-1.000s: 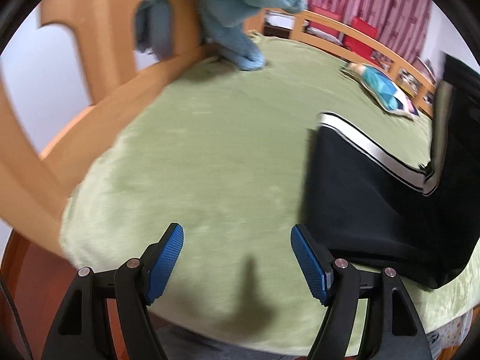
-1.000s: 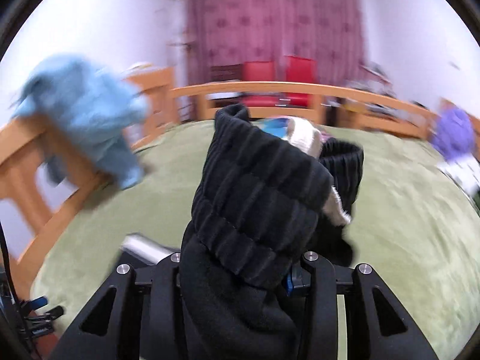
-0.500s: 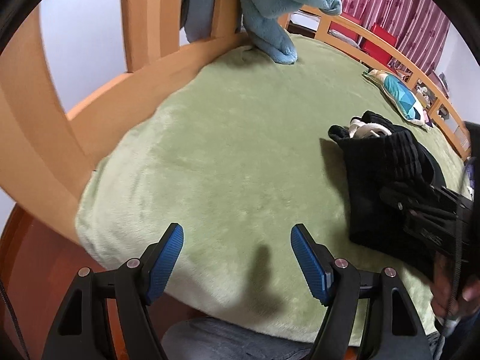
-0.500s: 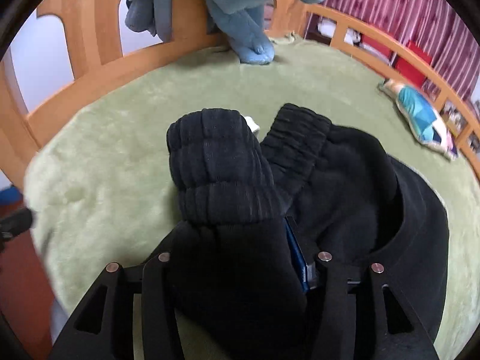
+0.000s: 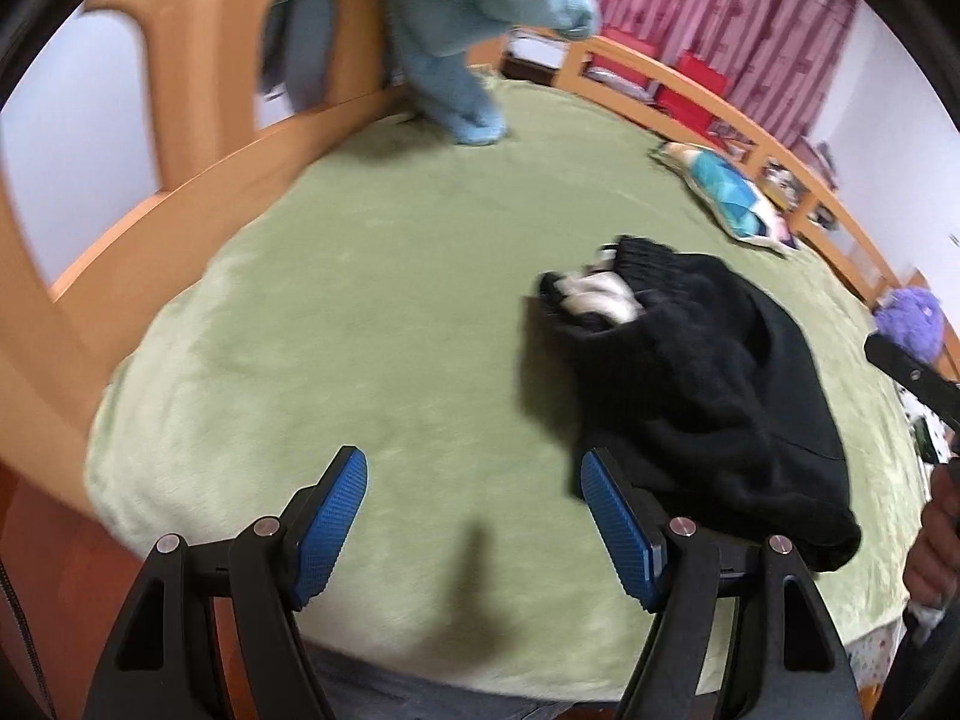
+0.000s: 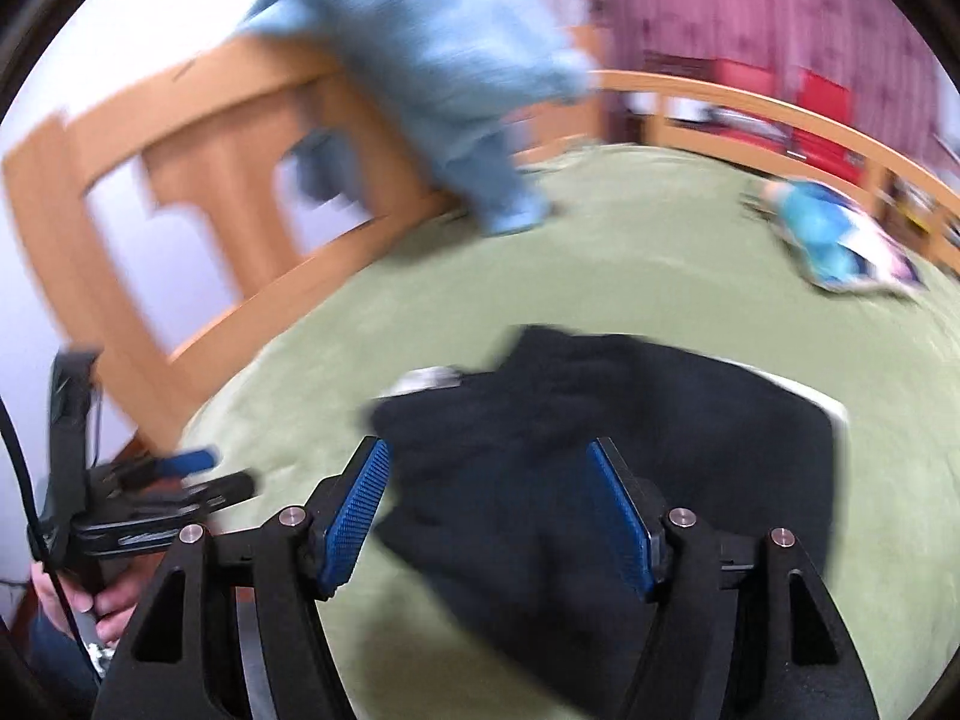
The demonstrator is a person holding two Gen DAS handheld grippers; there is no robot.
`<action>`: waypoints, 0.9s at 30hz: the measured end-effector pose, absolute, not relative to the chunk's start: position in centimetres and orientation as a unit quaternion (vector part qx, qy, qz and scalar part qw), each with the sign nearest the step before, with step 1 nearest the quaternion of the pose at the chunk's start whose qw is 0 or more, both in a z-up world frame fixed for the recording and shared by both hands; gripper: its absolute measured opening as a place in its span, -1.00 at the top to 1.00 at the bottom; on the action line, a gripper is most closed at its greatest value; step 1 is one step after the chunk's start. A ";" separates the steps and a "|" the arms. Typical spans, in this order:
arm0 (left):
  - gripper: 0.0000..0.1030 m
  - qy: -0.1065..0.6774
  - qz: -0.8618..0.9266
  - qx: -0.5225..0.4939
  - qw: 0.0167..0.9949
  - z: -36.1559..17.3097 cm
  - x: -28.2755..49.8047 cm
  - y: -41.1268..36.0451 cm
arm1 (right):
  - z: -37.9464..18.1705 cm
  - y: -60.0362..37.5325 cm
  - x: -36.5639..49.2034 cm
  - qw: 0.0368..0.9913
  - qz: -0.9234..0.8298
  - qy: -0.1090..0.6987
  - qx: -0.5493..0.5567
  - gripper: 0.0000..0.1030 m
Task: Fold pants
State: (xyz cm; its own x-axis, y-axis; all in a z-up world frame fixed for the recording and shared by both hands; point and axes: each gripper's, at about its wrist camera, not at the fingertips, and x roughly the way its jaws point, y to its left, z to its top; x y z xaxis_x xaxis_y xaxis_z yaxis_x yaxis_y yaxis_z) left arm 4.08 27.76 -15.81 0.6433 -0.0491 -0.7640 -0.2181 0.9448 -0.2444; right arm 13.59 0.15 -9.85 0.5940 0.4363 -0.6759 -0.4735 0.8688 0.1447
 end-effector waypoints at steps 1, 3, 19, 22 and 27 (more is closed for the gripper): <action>-0.41 0.415 0.033 -0.162 0.894 -15.5 4.8 27.2 | -10.1 -2.1 14.1 0.895 0.239 0.377 -0.013 -0.31; -0.41 0.410 0.010 -0.176 0.895 -15.0 5.9 26.6 | -11.2 -6.9 15.0 0.893 0.211 0.397 0.017 -0.31; -0.71 0.500 -0.066 -0.275 0.819 -21.8 17.5 22.9 | -20.0 -19.0 15.6 0.859 0.147 0.477 0.112 -0.31; -0.65 0.507 -0.064 -0.294 0.808 -22.8 18.2 21.7 | -20.2 -19.2 15.8 0.856 0.151 0.478 0.127 -0.31; -0.19 0.462 -0.076 -0.273 0.840 -19.9 17.4 20.5 | -19.3 -19.6 15.9 0.860 0.157 0.466 0.137 -0.30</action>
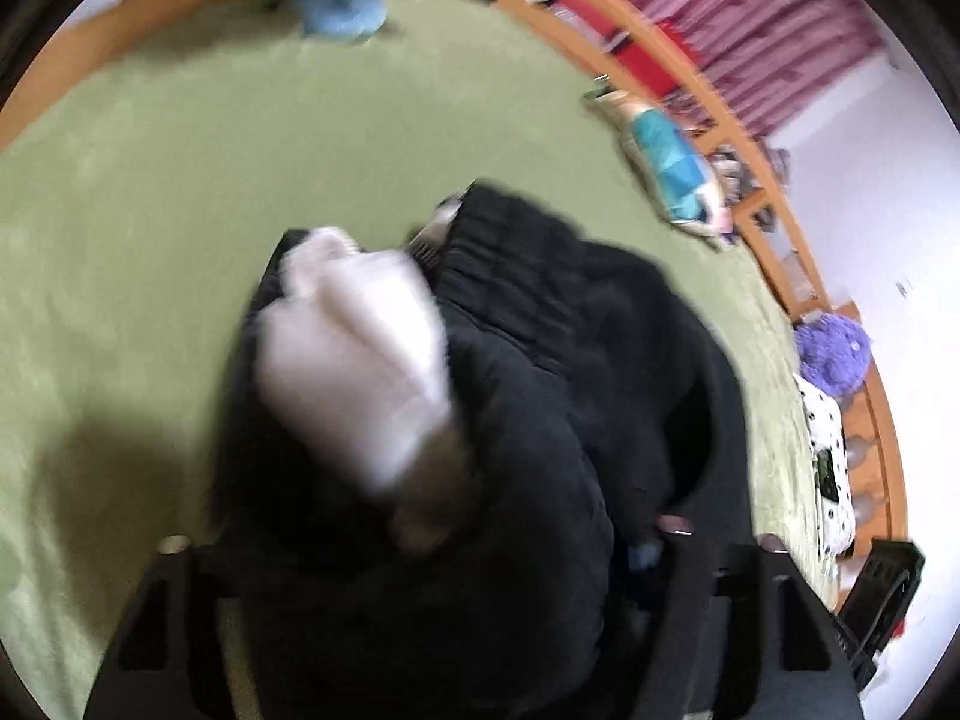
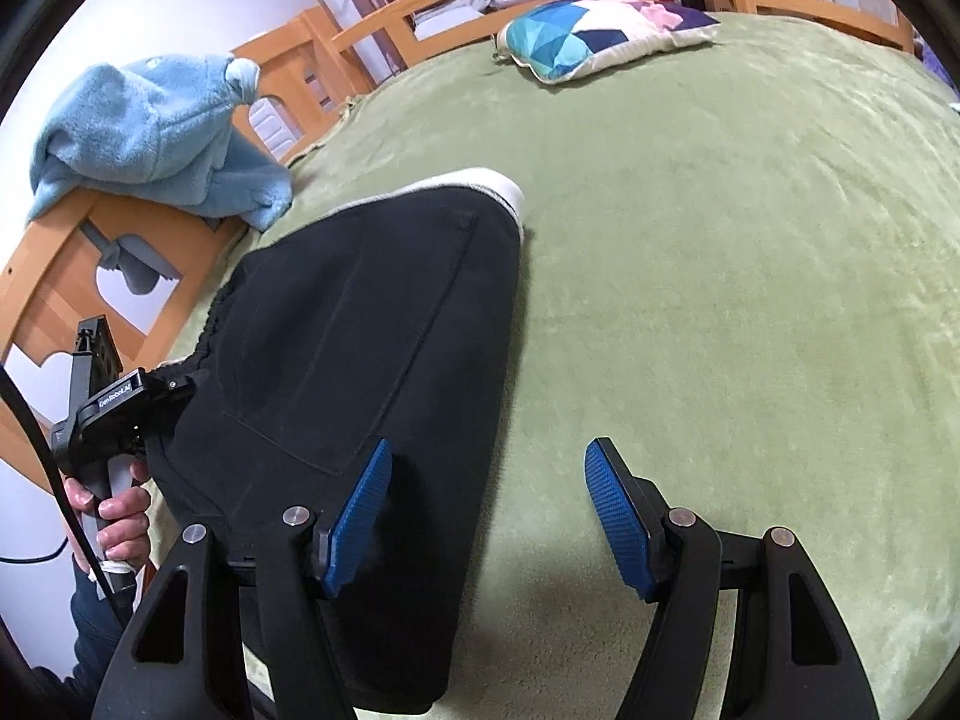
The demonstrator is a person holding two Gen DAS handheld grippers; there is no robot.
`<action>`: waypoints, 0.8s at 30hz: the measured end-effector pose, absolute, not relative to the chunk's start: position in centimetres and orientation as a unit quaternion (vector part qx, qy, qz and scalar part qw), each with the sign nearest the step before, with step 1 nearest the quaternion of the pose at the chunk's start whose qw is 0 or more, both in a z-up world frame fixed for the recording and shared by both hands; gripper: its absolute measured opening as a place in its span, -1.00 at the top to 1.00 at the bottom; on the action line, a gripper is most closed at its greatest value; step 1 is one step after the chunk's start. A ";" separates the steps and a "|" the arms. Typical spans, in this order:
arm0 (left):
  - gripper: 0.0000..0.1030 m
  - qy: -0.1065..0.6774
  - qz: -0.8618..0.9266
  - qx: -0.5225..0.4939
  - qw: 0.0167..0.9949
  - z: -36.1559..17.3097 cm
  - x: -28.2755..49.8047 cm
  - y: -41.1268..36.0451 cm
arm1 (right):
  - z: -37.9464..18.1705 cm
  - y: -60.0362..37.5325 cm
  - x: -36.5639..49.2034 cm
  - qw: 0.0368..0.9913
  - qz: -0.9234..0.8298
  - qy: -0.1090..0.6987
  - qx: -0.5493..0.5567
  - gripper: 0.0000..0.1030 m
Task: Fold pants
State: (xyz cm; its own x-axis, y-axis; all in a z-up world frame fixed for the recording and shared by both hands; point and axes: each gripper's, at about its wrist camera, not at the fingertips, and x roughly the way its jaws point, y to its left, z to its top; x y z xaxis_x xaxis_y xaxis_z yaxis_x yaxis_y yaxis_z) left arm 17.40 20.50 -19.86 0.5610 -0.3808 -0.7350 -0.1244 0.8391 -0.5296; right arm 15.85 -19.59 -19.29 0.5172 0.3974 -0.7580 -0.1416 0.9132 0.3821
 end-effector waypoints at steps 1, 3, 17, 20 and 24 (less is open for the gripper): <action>-0.15 0.432 -0.099 -0.270 0.854 -18.4 16.6 20.2 | -19.0 -19.7 15.7 0.863 0.157 0.461 0.138 -0.30; -0.06 0.390 -0.136 -0.265 0.871 -16.5 15.7 19.8 | -18.4 -20.0 15.4 0.867 0.159 0.451 0.141 -0.30; -0.62 0.452 -0.047 -0.251 0.854 -21.0 13.2 22.9 | -19.7 -19.6 15.4 0.858 0.161 0.466 0.142 -0.30; -0.62 0.458 -0.036 -0.185 0.869 -19.1 13.5 21.7 | -19.4 -19.4 15.9 0.860 0.162 0.463 0.141 -0.30; -0.62 0.463 -0.020 -0.098 0.881 -15.7 14.3 21.0 | -19.2 -19.1 16.6 0.861 0.163 0.462 0.139 -0.30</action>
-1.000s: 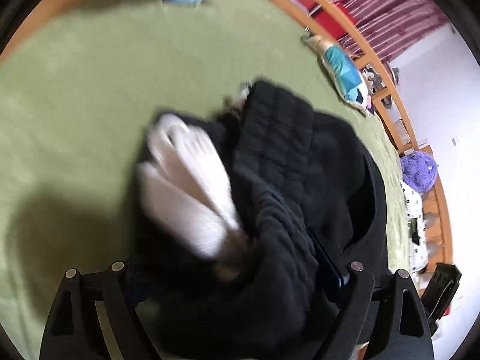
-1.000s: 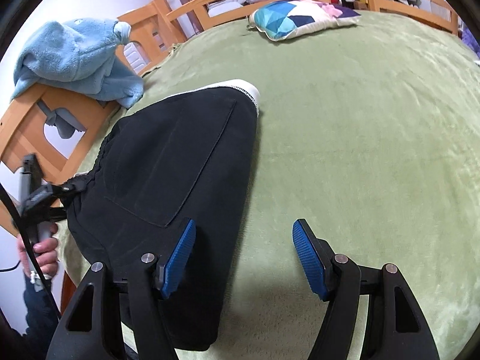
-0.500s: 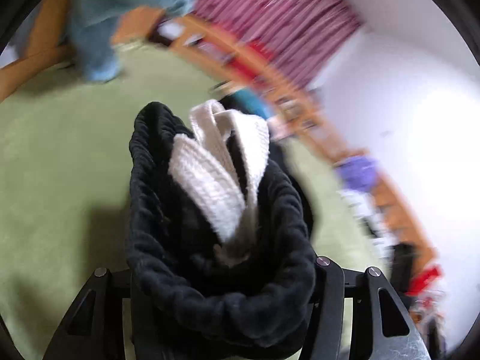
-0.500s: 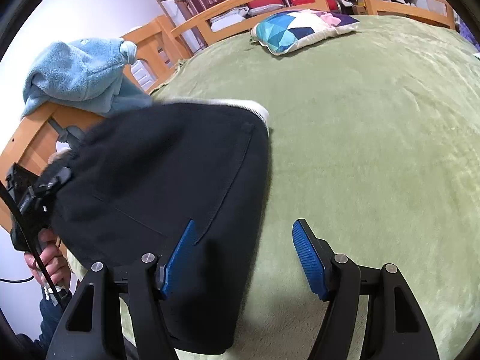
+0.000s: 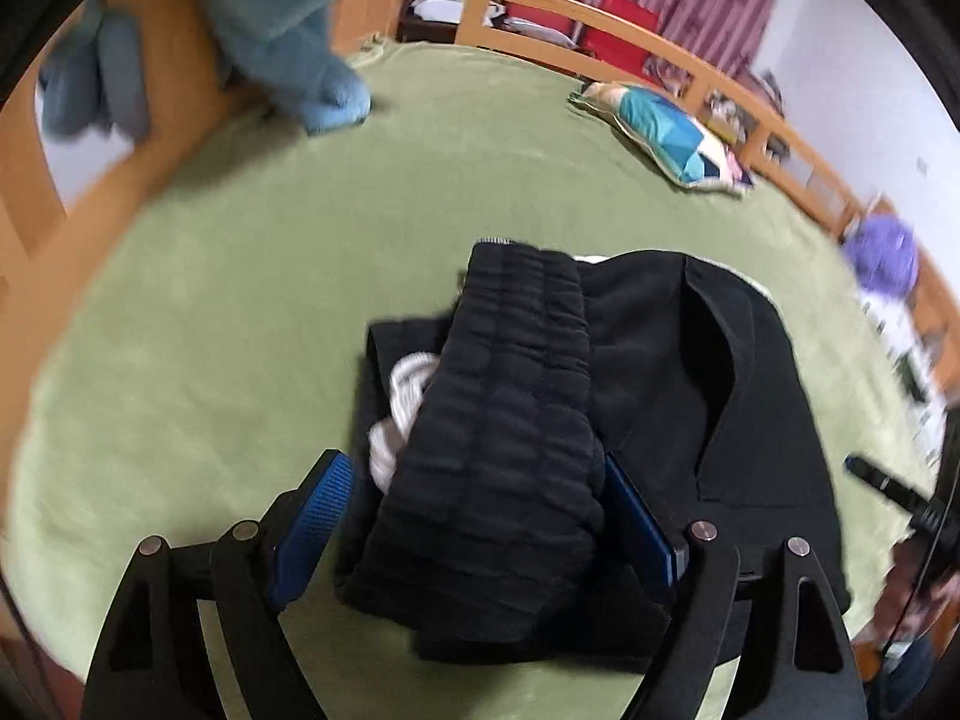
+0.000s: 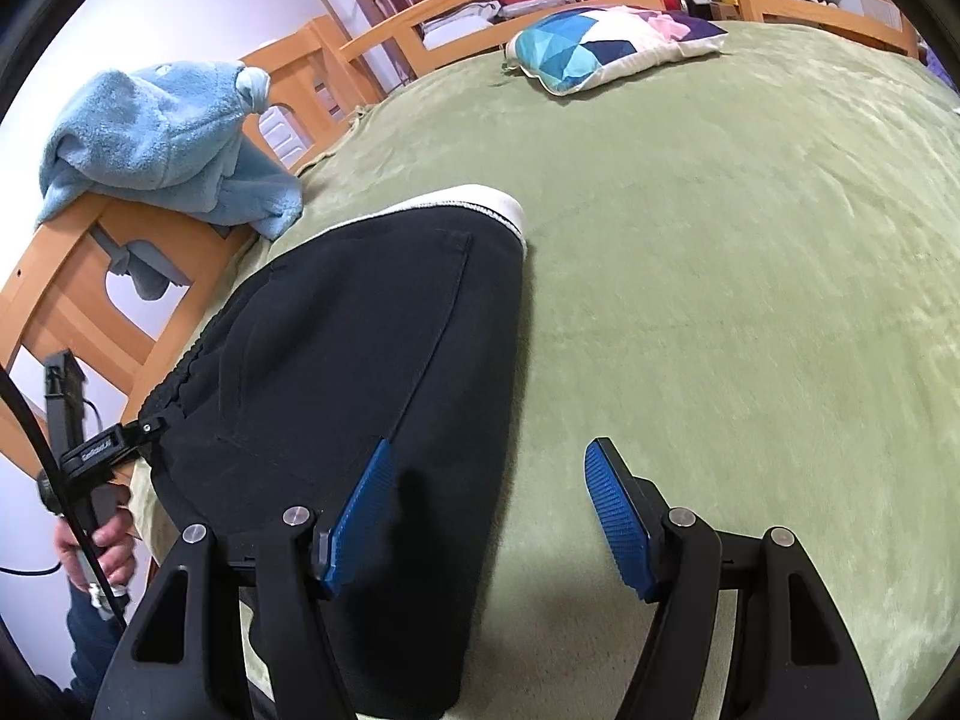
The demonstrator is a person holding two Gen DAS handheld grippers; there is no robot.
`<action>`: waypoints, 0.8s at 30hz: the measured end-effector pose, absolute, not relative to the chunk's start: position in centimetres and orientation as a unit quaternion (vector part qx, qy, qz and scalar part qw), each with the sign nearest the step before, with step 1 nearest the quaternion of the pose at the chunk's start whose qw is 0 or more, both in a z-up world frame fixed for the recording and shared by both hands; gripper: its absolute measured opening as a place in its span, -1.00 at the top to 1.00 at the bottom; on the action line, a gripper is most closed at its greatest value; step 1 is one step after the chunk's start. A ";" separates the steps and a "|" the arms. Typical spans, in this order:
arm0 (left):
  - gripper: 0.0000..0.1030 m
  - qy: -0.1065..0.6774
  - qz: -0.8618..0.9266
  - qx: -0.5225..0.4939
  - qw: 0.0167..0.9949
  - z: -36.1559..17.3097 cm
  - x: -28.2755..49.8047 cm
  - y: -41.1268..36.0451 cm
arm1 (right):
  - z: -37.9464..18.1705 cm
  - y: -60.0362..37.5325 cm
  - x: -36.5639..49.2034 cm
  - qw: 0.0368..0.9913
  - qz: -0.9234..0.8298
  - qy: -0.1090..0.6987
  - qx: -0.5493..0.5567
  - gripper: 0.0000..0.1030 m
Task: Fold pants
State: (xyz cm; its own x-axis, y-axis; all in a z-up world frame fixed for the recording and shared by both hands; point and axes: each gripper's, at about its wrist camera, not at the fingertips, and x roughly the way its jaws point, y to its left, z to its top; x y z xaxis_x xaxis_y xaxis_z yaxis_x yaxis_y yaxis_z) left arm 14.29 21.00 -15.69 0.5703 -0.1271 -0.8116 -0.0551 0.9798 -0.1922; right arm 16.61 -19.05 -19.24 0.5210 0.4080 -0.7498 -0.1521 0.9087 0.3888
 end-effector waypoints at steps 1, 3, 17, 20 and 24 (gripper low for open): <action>-0.62 0.462 -0.016 -0.090 0.882 -15.1 14.2 21.2 | -19.2 -19.0 16.8 0.861 0.164 0.462 0.139 -0.30; -0.62 0.460 -0.014 -0.086 0.884 -14.4 13.9 21.6 | -18.9 -18.9 17.0 0.861 0.171 0.460 0.138 -0.30; -0.62 0.434 0.027 -0.070 0.898 -13.1 16.3 21.5 | -18.9 -19.1 17.7 0.859 0.177 0.460 0.139 -0.30; -0.59 0.435 0.021 -0.065 0.898 -13.4 17.6 20.7 | -19.0 -19.4 17.6 0.860 0.169 0.461 0.136 -0.30; -0.12 0.447 0.000 -0.092 0.890 -14.4 19.7 20.9 | -19.3 -20.0 17.9 0.861 0.161 0.463 0.135 -0.30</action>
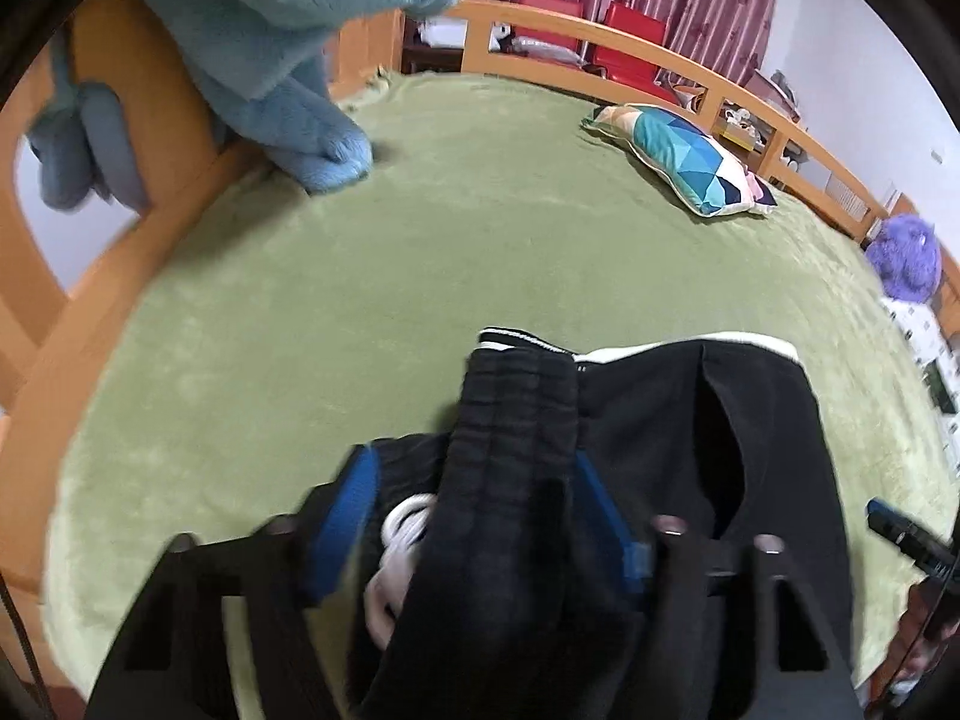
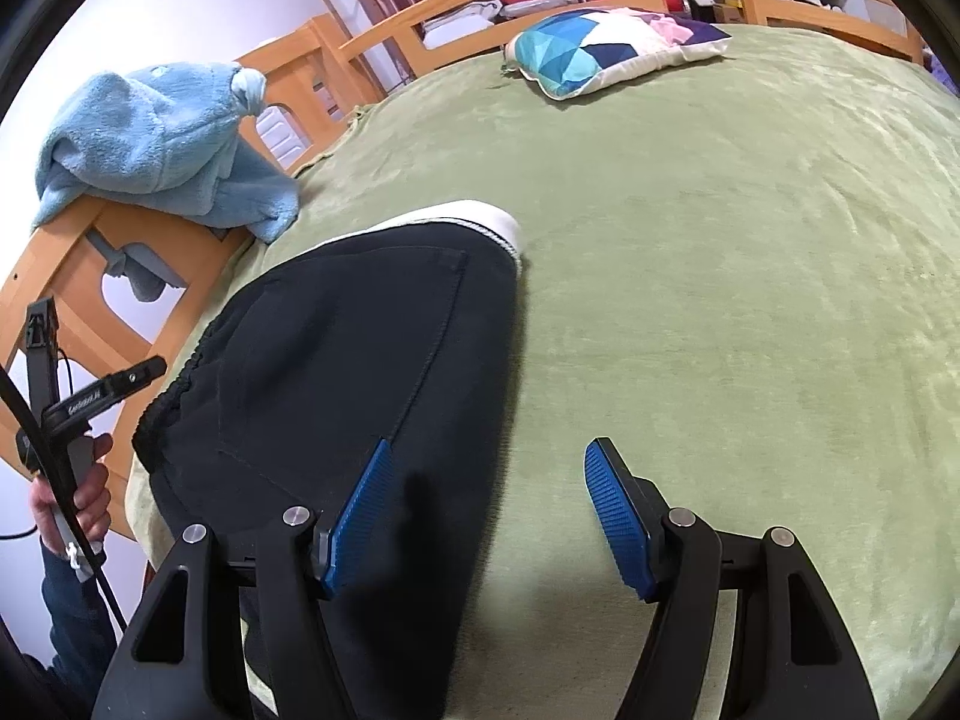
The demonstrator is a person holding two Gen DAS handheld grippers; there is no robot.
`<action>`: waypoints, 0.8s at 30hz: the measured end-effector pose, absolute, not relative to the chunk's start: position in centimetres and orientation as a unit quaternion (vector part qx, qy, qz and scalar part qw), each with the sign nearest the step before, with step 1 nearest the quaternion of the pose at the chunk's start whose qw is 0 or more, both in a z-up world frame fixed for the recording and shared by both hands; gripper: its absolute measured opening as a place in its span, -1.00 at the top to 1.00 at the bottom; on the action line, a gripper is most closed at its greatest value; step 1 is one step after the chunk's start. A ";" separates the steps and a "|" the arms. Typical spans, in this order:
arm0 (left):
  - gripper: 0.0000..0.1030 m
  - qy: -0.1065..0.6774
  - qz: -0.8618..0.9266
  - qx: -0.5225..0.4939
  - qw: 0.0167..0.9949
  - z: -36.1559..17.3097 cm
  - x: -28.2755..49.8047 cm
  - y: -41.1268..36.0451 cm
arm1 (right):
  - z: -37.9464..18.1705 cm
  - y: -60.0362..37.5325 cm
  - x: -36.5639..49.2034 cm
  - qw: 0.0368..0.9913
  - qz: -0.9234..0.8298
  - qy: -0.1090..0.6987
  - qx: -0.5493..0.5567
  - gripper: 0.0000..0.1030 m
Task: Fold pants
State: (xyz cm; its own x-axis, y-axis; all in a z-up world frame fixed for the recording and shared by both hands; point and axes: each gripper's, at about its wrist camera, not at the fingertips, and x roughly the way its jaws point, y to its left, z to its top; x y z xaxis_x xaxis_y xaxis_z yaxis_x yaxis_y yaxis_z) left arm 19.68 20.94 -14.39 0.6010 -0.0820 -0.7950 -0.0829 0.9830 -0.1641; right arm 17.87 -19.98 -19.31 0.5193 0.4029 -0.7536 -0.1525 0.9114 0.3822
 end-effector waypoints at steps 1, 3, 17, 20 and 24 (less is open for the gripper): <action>-0.08 0.450 -0.009 -0.108 0.887 -14.8 20.4 21.1 | -19.4 -20.1 18.0 0.861 0.160 0.463 0.136 -0.30; -0.07 0.465 -0.030 -0.127 0.876 -15.9 22.4 21.2 | -19.7 -20.2 18.3 0.860 0.157 0.465 0.139 -0.30; 0.10 0.343 -0.085 -0.129 0.926 -12.5 17.8 21.3 | -21.0 -18.8 19.8 0.853 0.162 0.475 0.144 -0.28; 0.04 0.405 -0.042 -0.110 0.907 -15.9 18.1 21.1 | -21.0 -18.3 19.8 0.853 0.166 0.474 0.142 -0.28; -0.35 0.440 -0.025 -0.154 0.885 -17.8 17.9 22.5 | -20.7 -17.8 19.5 0.851 0.173 0.475 0.142 -0.27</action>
